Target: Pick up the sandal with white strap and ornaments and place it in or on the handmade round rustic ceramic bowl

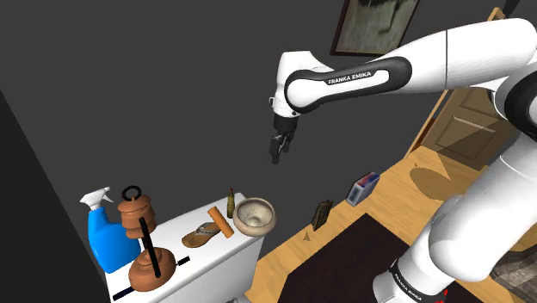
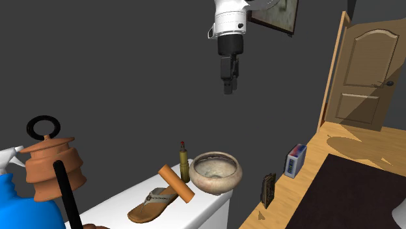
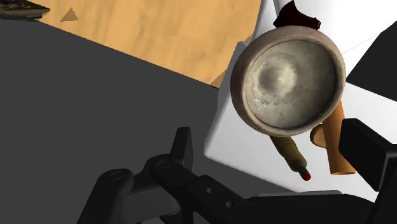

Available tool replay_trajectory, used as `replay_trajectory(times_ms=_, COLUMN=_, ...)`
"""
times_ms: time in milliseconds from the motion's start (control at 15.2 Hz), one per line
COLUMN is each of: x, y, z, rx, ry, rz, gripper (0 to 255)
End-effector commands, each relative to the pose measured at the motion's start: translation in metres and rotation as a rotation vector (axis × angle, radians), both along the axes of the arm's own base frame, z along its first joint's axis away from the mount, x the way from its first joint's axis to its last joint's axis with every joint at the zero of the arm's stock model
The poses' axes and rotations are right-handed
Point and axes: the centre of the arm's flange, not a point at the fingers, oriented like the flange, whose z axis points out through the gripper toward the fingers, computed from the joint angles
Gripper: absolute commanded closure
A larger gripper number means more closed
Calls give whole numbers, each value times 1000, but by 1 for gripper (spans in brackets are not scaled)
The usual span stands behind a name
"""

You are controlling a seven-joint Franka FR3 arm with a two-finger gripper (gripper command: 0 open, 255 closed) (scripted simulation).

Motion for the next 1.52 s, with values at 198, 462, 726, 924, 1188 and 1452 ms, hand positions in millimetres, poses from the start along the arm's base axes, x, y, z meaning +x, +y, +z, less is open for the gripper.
replay_trajectory(times_ms=198, x=30, y=47, z=-42, rx=5, ry=28, rz=133, gripper=0)
replay_trajectory(times_ms=462, x=50, y=86, z=-75, rx=9, ry=50, rz=239, gripper=0)
replay_trajectory(times_ms=726, x=65, y=127, z=-108, rx=13, ry=71, rz=345, gripper=0)
replay_trajectory(times_ms=924, x=73, y=159, z=-133, rx=15, ry=88, rz=424, gripper=0)
replay_trajectory(times_ms=1188, x=79, y=202, z=-166, rx=19, ry=110, rz=529, gripper=0)
replay_trajectory(times_ms=1452, x=79, y=246, z=-199, rx=23, ry=132, rz=635, gripper=0)
